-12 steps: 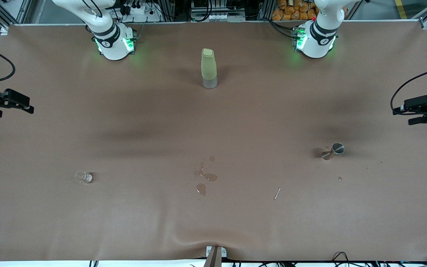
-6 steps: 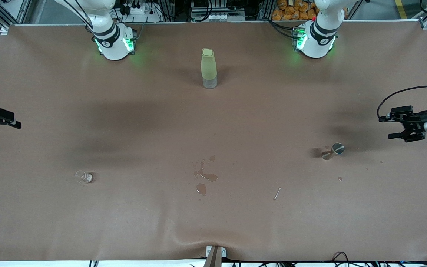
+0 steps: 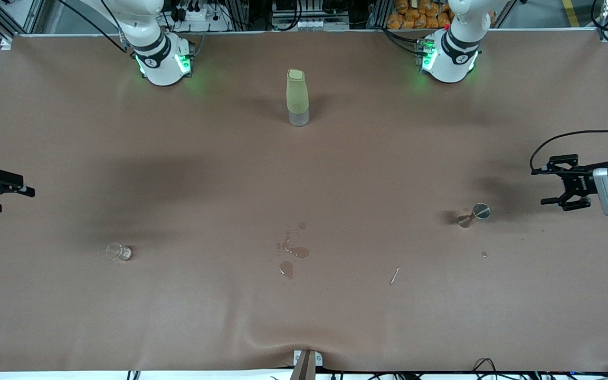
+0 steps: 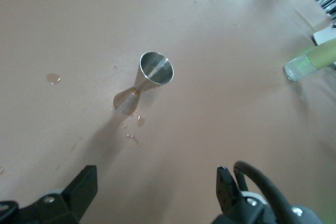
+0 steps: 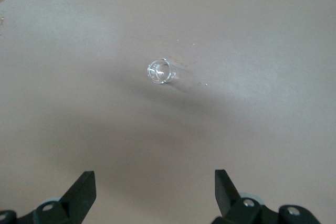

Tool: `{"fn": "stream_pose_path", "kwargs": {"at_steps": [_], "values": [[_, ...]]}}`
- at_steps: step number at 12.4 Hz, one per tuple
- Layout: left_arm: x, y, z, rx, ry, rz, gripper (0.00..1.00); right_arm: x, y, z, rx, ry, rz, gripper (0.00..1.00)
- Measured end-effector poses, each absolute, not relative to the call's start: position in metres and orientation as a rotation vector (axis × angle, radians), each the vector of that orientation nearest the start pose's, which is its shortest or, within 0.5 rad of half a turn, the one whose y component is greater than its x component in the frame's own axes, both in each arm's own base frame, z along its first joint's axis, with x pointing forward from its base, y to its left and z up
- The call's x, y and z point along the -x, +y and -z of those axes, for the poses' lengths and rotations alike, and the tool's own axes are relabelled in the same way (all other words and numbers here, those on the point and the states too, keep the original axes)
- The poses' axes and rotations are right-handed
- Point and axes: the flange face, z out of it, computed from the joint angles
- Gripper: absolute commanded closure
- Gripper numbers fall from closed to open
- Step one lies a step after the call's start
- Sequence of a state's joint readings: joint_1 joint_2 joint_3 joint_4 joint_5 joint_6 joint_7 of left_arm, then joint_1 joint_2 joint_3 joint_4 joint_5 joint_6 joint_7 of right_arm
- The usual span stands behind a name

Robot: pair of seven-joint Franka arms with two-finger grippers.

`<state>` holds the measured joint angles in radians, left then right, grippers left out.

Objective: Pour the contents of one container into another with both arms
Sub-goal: 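Move the right gripper to the beaker while the left gripper approaches the jigger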

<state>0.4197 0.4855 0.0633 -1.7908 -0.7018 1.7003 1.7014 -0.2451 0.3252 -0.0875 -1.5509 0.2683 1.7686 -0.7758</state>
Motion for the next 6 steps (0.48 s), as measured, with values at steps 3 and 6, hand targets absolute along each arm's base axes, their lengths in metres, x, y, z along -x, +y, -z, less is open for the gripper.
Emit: {"fn": "stream_pose_path", "kwargs": {"at_steps": [3,6], "values": [[-0.552,0.231,-0.223,-2.029,-1.053,-0.452,0.00,-0.625,-0.199,-0.430,2.773,-0.666,0.081,0.00],[-0.556,0.232,-0.217,-1.993,-1.099,-0.513,0.00,-0.627,-0.211,-0.404,2.674,-0.767,0.142,0.00]]}}
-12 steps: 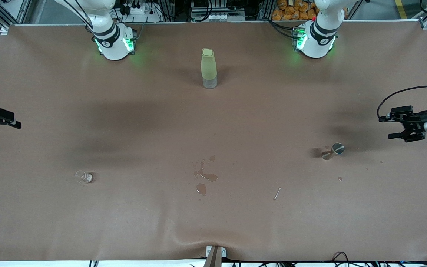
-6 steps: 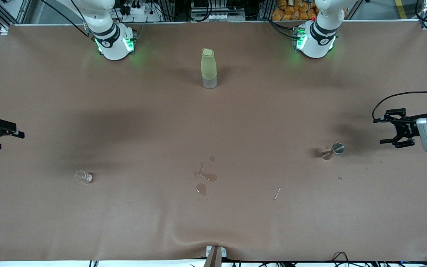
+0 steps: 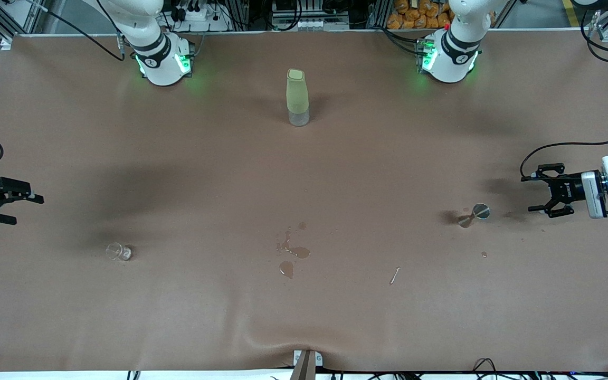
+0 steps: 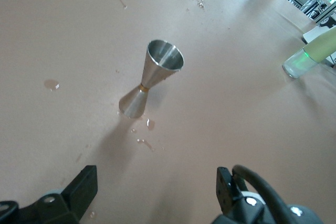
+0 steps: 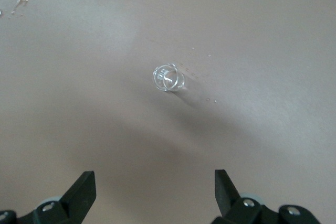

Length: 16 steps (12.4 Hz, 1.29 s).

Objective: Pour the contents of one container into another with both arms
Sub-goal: 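Move the right gripper to the beaker while the left gripper approaches the jigger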

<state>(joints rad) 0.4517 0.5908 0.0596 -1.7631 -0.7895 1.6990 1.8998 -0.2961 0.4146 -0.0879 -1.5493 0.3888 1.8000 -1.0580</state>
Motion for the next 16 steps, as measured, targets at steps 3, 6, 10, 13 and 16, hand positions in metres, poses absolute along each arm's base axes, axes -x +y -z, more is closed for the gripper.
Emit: {"fn": "stream_pose_path", "kwargs": {"at_steps": [3,6,10,13,16], "values": [[-0.559,0.228,-0.208,-1.925,-1.128,-0.599,0.00,-0.628,-0.226,-0.369,2.529,-0.892,0.251,0.00],[-0.563,0.231,-0.196,-1.881,-1.154,-0.657,0.00,-0.628,-0.242,-0.326,2.349,-1.028,0.433,0.00],[-0.567,0.226,-0.186,-1.829,-1.156,-0.749,0.00,-0.628,-0.251,-0.265,2.106,-1.237,0.728,0.00],[-0.565,0.223,-0.171,-1.779,-1.209,-0.794,0.00,-0.628,-0.251,-0.238,2.018,-1.301,0.847,0.00],[-0.559,0.227,-0.157,-1.723,-1.295,-0.856,0.00,-0.629,-0.248,-0.202,1.930,-1.331,1.001,0.00]]}}
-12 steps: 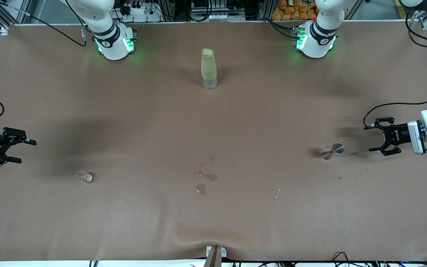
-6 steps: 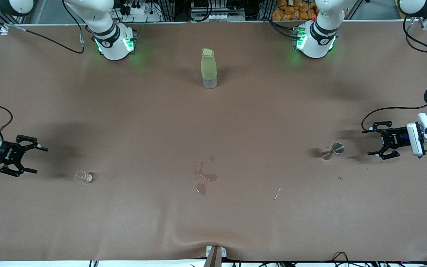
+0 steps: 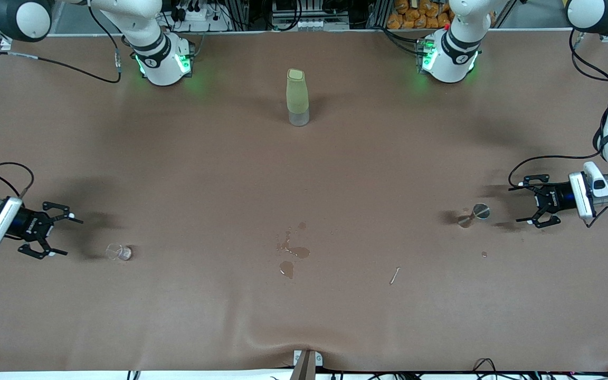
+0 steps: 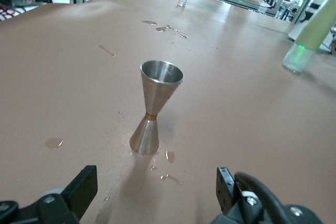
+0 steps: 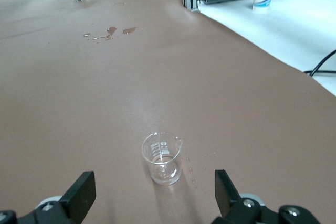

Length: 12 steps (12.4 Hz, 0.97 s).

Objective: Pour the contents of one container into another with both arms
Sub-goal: 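Move the right gripper to the beaker while the left gripper approaches the jigger, then close the right gripper on the beaker while the left gripper grasps the jigger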

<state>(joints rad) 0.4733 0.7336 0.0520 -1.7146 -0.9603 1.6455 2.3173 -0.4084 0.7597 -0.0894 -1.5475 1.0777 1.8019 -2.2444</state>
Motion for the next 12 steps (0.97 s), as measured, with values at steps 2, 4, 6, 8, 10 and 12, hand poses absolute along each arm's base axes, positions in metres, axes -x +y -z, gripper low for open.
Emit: {"fn": "stream_pose_path", "kwargs": {"at_steps": [2,4,6,8,10,12], "values": [[-0.557,0.226,-0.151,-1.685,-1.340,-0.887,0.00,-0.626,-0.244,-0.173,1.889,-1.323,1.073,0.00],[-0.556,0.219,-0.144,-1.632,-1.333,-0.918,0.02,-0.623,-0.240,-0.147,1.877,-1.278,1.096,0.00],[-0.554,0.210,-0.133,-1.564,-1.384,-0.967,0.04,-0.621,-0.237,-0.130,1.865,-1.248,1.125,0.00],[-0.553,0.206,-0.125,-1.505,-1.452,-1.013,0.08,-0.621,-0.230,-0.116,1.841,-1.224,1.185,0.00],[-0.552,0.204,-0.122,-1.454,-1.508,-1.054,0.10,-0.623,-0.220,-0.103,1.817,-1.207,1.224,0.00],[-0.556,0.191,-0.120,-1.411,-1.528,-1.085,0.13,-0.626,-0.211,-0.098,1.802,-1.189,1.248,0.00]]}}
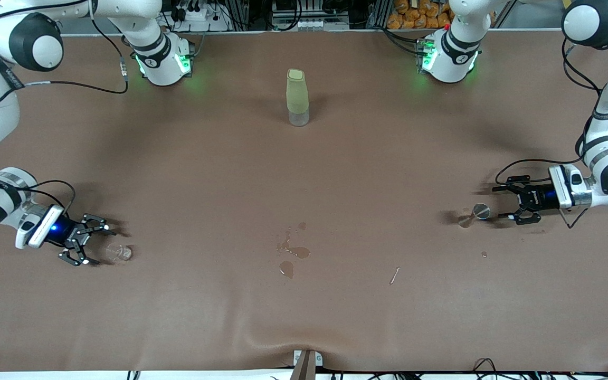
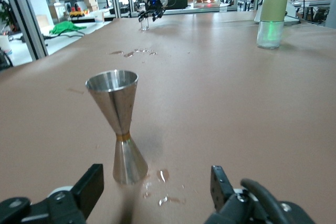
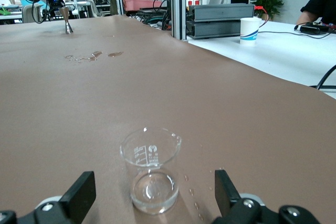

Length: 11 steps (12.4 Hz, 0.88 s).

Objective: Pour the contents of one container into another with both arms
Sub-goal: 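Close the right gripper on the beaker while the left gripper grasps the jigger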

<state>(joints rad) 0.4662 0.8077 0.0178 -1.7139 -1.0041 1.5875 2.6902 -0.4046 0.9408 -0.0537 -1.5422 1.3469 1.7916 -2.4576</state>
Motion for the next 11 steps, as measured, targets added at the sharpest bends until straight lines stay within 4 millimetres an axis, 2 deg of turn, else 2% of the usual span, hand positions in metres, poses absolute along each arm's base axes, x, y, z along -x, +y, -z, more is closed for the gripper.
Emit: {"fn": "stream_pose_path", "kwargs": {"at_steps": [2,6,9,10,11], "values": [[-0.561,0.177,-0.111,-1.398,-1.488,-1.131,0.13,-0.627,-0.204,-0.092,1.793,-1.174,1.260,0.00],[-0.564,0.155,-0.074,-1.404,-1.372,-1.205,0.15,-0.631,-0.183,-0.074,1.770,-1.132,1.318,0.00],[-0.575,0.145,-0.077,-1.394,-1.369,-1.220,0.15,-0.633,-0.160,-0.058,1.764,-1.110,1.318,0.00],[-0.577,0.141,-0.079,-1.386,-1.367,-1.227,0.17,-0.633,-0.158,-0.055,1.768,-1.111,1.314,0.36],[-0.579,0.137,-0.079,-1.377,-1.367,-1.229,0.17,-0.633,-0.158,-0.054,1.769,-1.109,1.314,0.89]]}}
